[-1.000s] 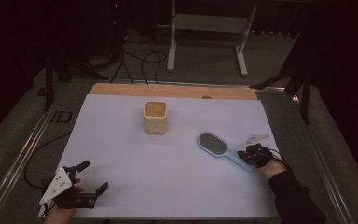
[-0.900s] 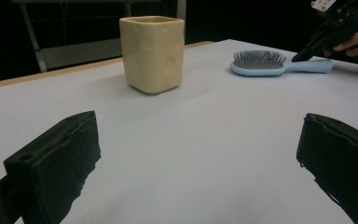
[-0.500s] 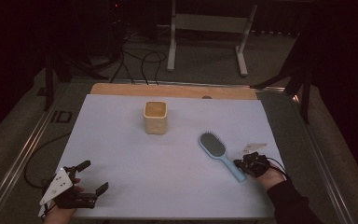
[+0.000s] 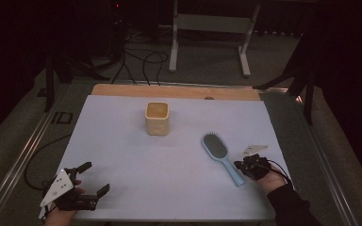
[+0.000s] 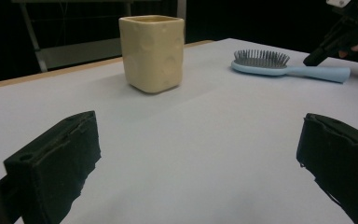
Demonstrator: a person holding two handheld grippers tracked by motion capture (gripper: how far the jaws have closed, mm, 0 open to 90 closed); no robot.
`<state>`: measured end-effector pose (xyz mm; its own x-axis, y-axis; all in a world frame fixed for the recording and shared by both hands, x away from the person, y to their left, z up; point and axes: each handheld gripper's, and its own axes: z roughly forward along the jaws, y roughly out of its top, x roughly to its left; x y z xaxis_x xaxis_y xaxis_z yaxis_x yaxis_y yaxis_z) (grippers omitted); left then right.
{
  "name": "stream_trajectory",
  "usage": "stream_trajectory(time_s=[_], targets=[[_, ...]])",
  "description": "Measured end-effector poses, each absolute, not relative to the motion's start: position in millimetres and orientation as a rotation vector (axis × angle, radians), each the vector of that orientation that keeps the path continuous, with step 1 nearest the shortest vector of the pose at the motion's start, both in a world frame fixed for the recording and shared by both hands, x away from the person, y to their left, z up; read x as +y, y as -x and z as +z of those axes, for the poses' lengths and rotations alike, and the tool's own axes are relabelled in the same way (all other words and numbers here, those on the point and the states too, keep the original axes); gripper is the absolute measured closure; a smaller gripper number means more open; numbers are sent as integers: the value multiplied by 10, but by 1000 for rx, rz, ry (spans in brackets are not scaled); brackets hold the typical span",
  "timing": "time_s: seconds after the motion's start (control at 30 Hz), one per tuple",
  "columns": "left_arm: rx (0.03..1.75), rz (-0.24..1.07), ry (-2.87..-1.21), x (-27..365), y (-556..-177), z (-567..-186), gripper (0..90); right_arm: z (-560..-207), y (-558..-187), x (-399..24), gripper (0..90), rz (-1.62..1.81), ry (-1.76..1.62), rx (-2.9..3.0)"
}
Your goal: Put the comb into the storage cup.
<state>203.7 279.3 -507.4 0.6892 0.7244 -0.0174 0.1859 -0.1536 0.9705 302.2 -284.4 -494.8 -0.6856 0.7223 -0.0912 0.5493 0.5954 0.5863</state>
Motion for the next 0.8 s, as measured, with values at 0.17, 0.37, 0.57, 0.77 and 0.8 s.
stream_trajectory(time_s=[0.17,0.37,0.57,0.77,0.8], targets=[[740,554,-1695,2792,-2037,-5074,0,-4834,-2992,-2789,872,797,-1039,2478],[741,553,-1693,2794,-2036,-5073,0,-4751,-2963,-2678,720,826,-1063,2451],[740,554,-1692,2795,-2035,-5072,0,-4690,-2962,-2546,463,810,-1092,2457],[739,554,-1692,2799,-2035,-5071,0,-4688,-2998,-2475,235,778,-1160,2437],[740,554,-1692,2799,-2035,-5071,0,-4687,-3003,-2466,186,770,-1172,2435]])
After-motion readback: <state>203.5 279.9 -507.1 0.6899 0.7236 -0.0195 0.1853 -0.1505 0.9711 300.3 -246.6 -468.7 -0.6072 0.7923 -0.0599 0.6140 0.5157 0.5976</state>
